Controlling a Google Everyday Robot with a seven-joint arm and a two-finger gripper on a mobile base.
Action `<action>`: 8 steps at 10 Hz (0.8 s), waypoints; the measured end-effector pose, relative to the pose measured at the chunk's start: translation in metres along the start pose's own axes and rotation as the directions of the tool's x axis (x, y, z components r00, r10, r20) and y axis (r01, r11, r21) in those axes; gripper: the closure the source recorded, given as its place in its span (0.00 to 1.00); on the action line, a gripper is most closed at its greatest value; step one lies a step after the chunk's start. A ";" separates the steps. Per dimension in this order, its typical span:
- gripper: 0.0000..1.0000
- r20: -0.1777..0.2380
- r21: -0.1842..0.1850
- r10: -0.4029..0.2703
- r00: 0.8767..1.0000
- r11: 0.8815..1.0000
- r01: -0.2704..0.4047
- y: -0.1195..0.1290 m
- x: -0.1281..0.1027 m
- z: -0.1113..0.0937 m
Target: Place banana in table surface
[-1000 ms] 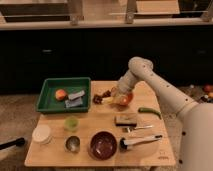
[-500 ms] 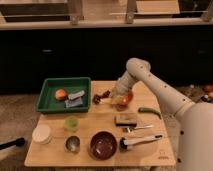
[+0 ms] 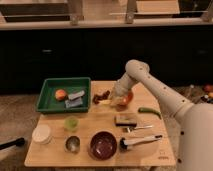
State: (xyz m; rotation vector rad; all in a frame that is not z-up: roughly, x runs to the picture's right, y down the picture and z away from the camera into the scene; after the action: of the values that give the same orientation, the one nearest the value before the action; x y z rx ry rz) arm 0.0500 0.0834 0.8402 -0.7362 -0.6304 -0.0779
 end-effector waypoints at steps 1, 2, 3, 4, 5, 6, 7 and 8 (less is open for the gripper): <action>0.86 0.003 0.000 -0.001 1.000 1.000 0.001 0.000 0.001 0.001; 0.77 0.005 0.000 -0.004 1.000 1.000 0.004 -0.001 0.000 0.001; 0.70 0.007 -0.001 -0.005 1.000 1.000 0.005 0.000 0.000 0.002; 0.67 0.007 -0.006 -0.004 1.000 1.000 0.004 0.002 0.000 0.002; 0.67 0.009 -0.008 -0.004 1.000 1.000 0.004 0.003 -0.001 0.003; 0.62 0.012 -0.007 -0.006 1.000 1.000 0.006 0.004 0.000 0.003; 0.54 0.015 -0.005 -0.005 1.000 1.000 0.005 0.004 0.002 0.002; 0.47 0.017 -0.002 -0.004 1.000 1.000 0.004 0.004 0.004 0.001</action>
State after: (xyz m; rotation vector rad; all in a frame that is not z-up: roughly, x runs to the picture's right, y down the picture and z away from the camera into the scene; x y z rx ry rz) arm 0.0535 0.0878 0.8408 -0.7383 -0.6481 -0.0766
